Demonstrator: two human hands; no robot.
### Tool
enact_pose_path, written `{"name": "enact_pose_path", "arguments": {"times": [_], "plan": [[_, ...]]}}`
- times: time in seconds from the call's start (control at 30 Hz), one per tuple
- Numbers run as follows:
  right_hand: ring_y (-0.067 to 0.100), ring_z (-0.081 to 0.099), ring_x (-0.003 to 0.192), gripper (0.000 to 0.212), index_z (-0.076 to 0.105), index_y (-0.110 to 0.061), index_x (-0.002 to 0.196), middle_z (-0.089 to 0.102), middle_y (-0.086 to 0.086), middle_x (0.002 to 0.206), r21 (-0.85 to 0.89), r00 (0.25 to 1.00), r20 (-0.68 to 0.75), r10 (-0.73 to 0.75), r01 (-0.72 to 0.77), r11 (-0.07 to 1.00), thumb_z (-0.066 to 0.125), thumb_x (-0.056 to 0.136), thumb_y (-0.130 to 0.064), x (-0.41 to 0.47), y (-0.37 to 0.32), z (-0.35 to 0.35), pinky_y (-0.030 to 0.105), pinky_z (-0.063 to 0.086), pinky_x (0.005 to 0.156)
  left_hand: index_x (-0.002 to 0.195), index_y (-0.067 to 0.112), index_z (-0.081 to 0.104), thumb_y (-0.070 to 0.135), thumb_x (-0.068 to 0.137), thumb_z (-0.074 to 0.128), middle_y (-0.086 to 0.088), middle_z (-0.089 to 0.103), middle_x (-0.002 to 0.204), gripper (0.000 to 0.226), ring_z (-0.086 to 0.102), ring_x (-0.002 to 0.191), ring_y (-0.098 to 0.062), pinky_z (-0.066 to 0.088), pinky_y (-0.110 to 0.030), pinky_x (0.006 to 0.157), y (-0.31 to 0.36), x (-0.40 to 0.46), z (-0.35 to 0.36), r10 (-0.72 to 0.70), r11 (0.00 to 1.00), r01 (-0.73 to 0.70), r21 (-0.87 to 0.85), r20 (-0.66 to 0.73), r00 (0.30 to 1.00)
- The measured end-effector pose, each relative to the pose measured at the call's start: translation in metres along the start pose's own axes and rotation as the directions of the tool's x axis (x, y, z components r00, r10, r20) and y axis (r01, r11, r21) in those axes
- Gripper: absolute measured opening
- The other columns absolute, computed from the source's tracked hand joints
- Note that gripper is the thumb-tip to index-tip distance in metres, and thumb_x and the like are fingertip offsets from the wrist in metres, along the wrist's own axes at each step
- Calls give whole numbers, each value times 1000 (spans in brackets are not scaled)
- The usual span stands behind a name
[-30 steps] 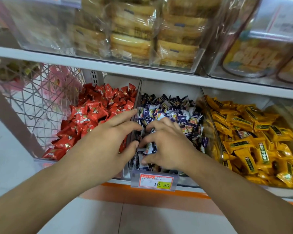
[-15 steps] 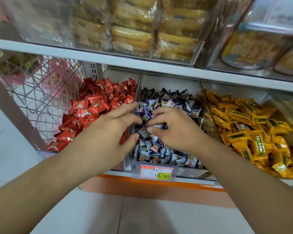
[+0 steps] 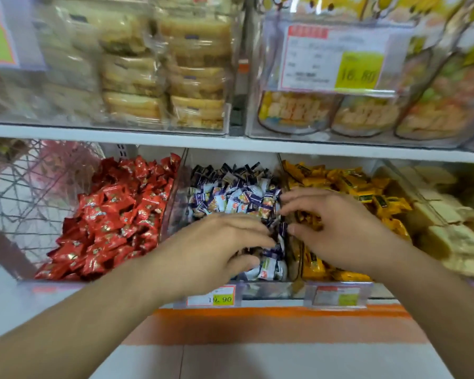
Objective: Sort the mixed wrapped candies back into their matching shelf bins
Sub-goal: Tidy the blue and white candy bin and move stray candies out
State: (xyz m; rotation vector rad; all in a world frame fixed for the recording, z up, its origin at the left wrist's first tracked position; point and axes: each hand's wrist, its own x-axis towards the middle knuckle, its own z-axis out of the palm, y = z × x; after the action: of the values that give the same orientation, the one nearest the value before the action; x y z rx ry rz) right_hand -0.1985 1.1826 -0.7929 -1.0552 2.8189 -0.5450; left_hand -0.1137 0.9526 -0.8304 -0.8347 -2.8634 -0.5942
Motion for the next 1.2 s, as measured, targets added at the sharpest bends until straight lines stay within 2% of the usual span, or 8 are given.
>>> {"name": "enact_pose_path", "arguments": {"times": [0.2, 0.3, 0.47, 0.63, 0.77, 0.87, 1.03, 1.2], "plan": [[-3, 39, 141, 22, 73, -33, 120, 50, -25, 147, 111, 1000, -13, 18, -17, 994, 69, 98, -35, -1, 8, -1, 22, 27, 121, 133, 40, 66, 45, 97, 67, 17, 53, 142, 36, 45, 134, -2, 37, -30, 115, -21, 43, 22, 136, 990, -142, -2, 293, 946], [-2, 41, 139, 20, 74, -34, 116, 53, -23, 145, 114, 1000, -19, 15, -13, 993, 69, 97, -34, 0, 9, 0, 18, 26, 118, 128, 43, 66, 50, 96, 65, 21, 50, 141, 33, 42, 133, 1, 32, -23, 115, -31, 43, 16, 121, 986, -151, 69, 321, 939], [-2, 43, 138, 14, 76, -35, 108, 55, -23, 142, 144, 1000, -17, 12, -9, 989, 71, 96, -34, 0, 10, 0, 13, 21, 111, 105, 40, 71, 47, 94, 68, 22, 55, 122, 14, 49, 122, -1, 36, -29, 112, -47, 32, 4, 67, 959, -145, 242, 305, 950], [0, 39, 141, 14, 75, -34, 110, 52, -23, 146, 143, 1000, 2, 23, -23, 990, 70, 97, -36, 0, 11, -1, 9, 14, 107, 111, 39, 72, 52, 96, 60, 23, 60, 118, 23, 48, 125, -3, 28, -31, 118, -47, 30, -7, -13, 905, -131, 405, 334, 943], [1, 41, 139, 14, 75, -33, 109, 53, -22, 144, 146, 999, -17, 29, -26, 989, 70, 96, -35, 1, 10, -1, 17, 24, 113, 118, 39, 71, 47, 98, 62, 23, 63, 117, 23, 51, 118, 0, 39, -27, 109, -26, 37, -7, 91, 958, -129, 256, 155, 984], [-1, 45, 134, 14, 77, -32, 106, 57, -22, 140, 137, 999, -39, 14, -8, 991, 71, 94, -33, 1, 9, 0, 18, 28, 115, 123, 34, 72, 39, 98, 67, 20, 65, 122, 27, 51, 121, 1, 37, -18, 107, -10, 50, 11, 159, 985, -171, 27, 253, 954], [-4, 43, 135, 11, 77, -34, 104, 56, -24, 141, 145, 999, -34, 22, -17, 989, 71, 95, -33, 0, 11, -1, 12, 20, 105, 134, 42, 64, 47, 94, 69, 25, 60, 135, 41, 42, 135, 2, 32, -29, 115, -35, 56, 22, 179, 961, -250, 117, 429, 885], [-5, 42, 136, 8, 76, -37, 100, 55, -27, 141, 138, 999, -26, 30, -26, 990, 71, 94, -35, 1, 11, -2, 15, 22, 106, 120, 52, 69, 64, 88, 66, 30, 57, 123, 34, 42, 130, 3, 30, -29, 115, -63, 48, 11, 111, 940, -240, 243, 447, 888]]}}
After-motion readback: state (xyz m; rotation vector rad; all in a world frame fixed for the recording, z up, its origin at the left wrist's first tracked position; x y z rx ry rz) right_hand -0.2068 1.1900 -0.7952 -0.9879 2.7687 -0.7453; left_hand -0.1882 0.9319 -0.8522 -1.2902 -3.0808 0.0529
